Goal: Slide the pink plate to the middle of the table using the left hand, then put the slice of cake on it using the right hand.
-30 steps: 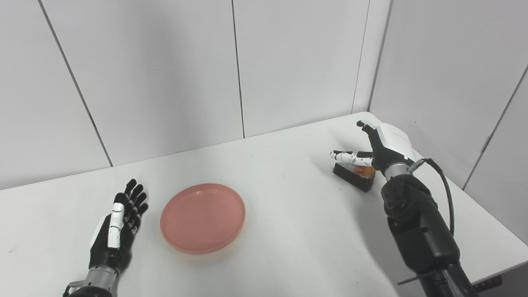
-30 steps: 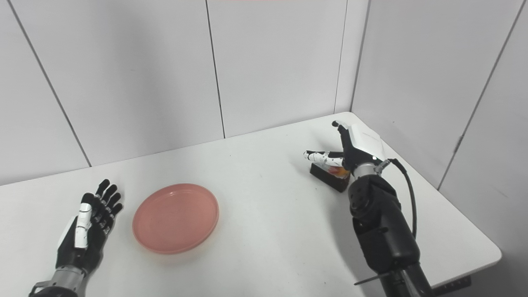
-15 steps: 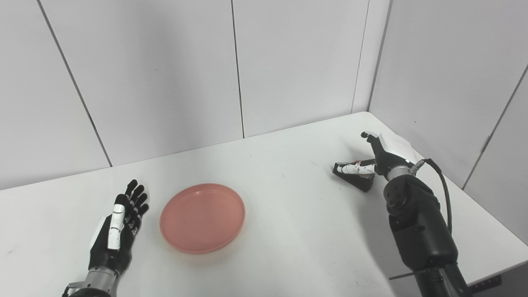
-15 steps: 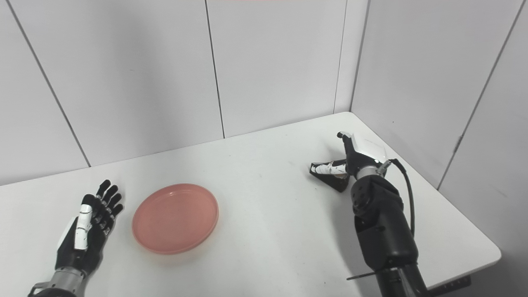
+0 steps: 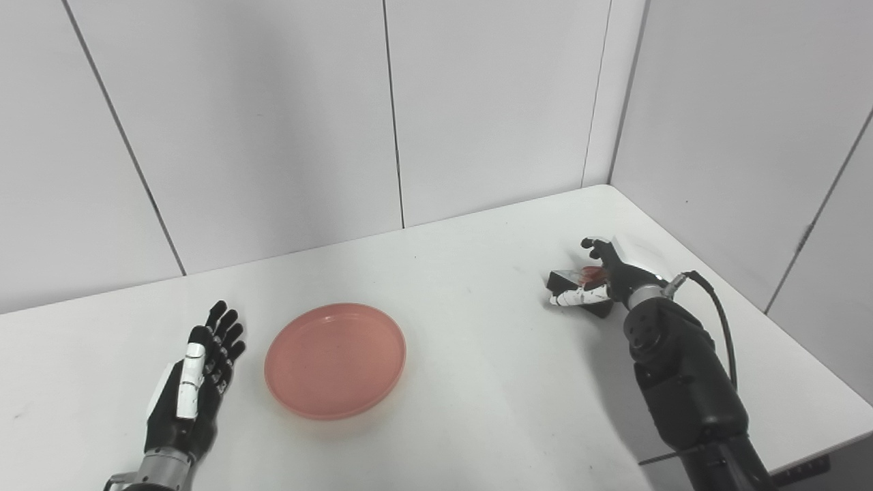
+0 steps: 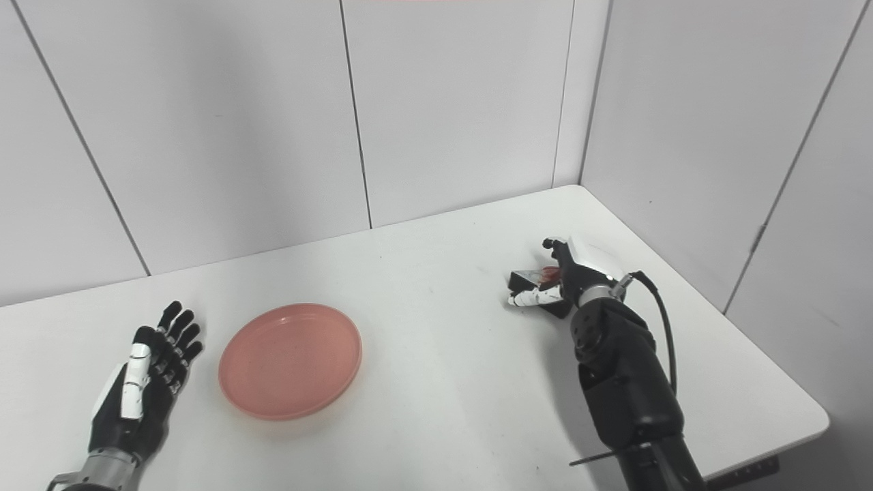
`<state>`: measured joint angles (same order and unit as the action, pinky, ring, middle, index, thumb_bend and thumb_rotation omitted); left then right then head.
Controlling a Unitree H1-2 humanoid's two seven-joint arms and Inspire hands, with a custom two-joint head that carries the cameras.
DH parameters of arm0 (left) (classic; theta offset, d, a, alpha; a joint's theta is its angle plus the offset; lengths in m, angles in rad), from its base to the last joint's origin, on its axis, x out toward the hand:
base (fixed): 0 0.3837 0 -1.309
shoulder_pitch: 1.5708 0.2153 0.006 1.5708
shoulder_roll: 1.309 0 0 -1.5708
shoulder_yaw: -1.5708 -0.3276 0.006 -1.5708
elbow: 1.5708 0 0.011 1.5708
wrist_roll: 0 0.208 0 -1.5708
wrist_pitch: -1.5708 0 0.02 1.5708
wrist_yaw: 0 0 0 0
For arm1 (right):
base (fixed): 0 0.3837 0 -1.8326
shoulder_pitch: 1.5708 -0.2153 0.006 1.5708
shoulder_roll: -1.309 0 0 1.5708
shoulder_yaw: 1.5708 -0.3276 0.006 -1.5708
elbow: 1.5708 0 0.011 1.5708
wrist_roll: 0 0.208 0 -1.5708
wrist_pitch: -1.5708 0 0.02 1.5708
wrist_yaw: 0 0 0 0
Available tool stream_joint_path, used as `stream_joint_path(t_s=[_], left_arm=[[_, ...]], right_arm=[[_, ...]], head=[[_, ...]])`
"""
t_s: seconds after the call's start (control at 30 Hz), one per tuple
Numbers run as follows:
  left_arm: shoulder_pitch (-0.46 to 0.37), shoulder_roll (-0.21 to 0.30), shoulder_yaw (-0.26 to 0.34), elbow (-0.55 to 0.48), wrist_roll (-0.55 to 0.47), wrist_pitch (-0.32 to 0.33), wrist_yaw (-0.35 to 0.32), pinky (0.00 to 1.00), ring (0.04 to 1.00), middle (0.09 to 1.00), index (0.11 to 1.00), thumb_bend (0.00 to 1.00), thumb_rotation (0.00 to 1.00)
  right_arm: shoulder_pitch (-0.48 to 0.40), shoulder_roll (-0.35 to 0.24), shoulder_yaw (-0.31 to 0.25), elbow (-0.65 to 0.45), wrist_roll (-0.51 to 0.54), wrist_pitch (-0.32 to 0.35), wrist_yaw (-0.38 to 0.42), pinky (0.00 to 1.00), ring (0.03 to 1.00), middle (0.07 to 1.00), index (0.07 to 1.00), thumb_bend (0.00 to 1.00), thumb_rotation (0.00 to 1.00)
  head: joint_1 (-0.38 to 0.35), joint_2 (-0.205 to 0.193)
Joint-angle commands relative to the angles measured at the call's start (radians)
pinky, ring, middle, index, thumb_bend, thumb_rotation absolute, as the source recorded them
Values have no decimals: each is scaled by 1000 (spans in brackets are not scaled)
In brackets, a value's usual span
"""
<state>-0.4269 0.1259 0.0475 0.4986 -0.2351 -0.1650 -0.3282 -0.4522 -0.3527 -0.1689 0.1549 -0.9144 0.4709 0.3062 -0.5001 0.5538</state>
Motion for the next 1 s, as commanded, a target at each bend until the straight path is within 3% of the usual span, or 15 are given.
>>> stream_joint_path(t_s=[0.0, 0.23, 0.27, 0.3, 0.37, 0.43, 0.57, 0.6, 0.67, 0.73, 0.87, 0.97], left_arm=[[21, -2, -3, -6, 10, 3, 9, 1000, 1000, 1000, 1000, 695, 1000], [25, 0, -7, -23, 10, 21, -3, 1000, 1000, 1000, 1000, 715, 1000], [24, 0, -7, -21, 10, 20, -4, 1000, 1000, 1000, 1000, 719, 1000], [22, -1, -7, -16, 10, 15, -4, 1000, 1000, 1000, 1000, 722, 1000], [22, -2, -7, -19, 12, 14, -2, 1000, 1000, 1000, 1000, 724, 1000], [27, -3, -11, -41, 16, 35, 2, 1000, 1000, 1000, 1000, 717, 1000], [31, -9, -12, -52, 18, 38, 8, 1000, 1000, 1000, 1000, 714, 1000], [32, -13, -11, -53, 17, 37, 10, 1000, 1000, 1000, 1000, 713, 1000], [31, -19, -11, -50, 17, 33, 12, 1000, 1000, 1000, 1000, 713, 1000], [31, -25, -12, -48, 18, 30, 15, 1000, 1000, 1000, 1000, 714, 1000], [40, -45, -17, -75, 26, 42, 35, 1000, 1000, 1000, 1000, 701, 1000], [56, -49, -31, -120, 58, 75, 65, 1000, 1000, 1000, 1000, 659, 1000]], right_arm=[[-25, -29, 3, -13, 23, -2, -45, 548, 685, 760, 809, 841, 207], [-12, -60, 38, -7, 44, -2, -51, 501, 595, 687, 760, 771, 147], [-14, -62, 38, -2, 41, -1, -49, 465, 557, 653, 745, 760, 101], [-15, -62, 38, 3, 41, -1, -54, 395, 485, 581, 724, 686, 49], [-15, -62, 40, 9, 39, -1, -67, 333, 423, 515, 708, 605, 16], [-14, -63, 44, 11, 31, -1, -75, 189, 271, 477, 673, 572, 1], [-6, -65, 50, 0, 29, -1, -99, 215, 306, 475, 626, 563, 0], [-8, -59, 41, -2, 33, -1, -108, 230, 318, 476, 555, 545, 0], [-10, -53, 34, -9, 42, -1, -128, 236, 321, 477, 510, 533, 0], [-8, -56, 38, -21, 51, -2, -149, 243, 327, 422, 516, 524, 0], [-2, -66, 40, -47, 101, -13, -193, 322, 398, 469, 492, 528, 0], [2, -76, 48, -77, 130, -28, -225, 288, 357, 438, 512, 526, 0]], head=[[1, 1], [8, 3], [8, 3], [10, 4], [11, 4], [14, 5], [22, 8], [28, 9], [39, 10], [56, 11], [104, 16], [152, 14]])
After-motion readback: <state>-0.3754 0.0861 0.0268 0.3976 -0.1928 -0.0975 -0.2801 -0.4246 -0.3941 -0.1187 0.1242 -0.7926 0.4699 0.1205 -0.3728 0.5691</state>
